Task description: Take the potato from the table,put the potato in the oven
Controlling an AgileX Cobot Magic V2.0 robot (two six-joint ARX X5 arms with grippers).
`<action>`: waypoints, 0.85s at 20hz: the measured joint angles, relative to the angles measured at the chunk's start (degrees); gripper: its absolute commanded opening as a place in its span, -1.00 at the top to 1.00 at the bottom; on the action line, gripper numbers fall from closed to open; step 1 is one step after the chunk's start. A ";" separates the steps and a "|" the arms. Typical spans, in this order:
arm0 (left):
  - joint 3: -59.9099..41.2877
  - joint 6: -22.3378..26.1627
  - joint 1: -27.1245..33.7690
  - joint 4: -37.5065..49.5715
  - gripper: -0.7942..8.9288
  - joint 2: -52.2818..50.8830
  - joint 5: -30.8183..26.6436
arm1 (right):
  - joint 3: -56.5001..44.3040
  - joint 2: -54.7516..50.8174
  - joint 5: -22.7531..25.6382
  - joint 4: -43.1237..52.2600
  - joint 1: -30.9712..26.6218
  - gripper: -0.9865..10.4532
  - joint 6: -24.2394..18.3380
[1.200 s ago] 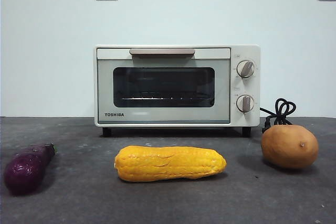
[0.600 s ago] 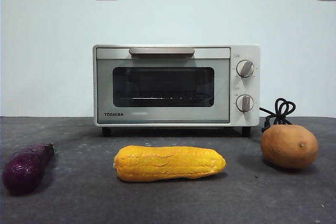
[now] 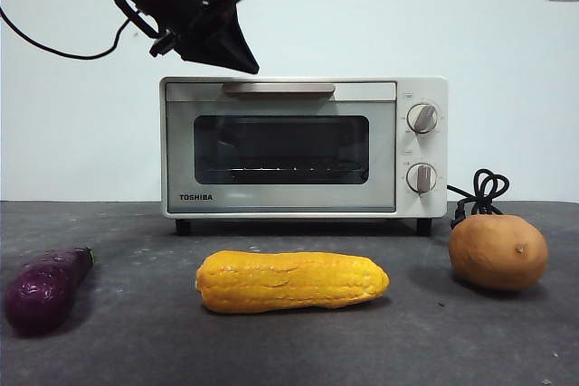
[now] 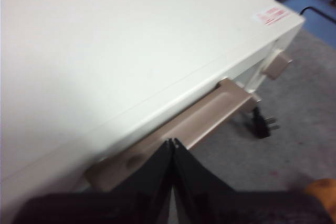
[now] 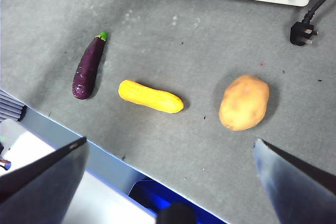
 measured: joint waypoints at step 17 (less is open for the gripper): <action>1.49 5.07 -2.01 -8.90 0.85 0.57 -1.18 | 0.00 0.13 -0.02 0.00 0.00 -0.27 0.00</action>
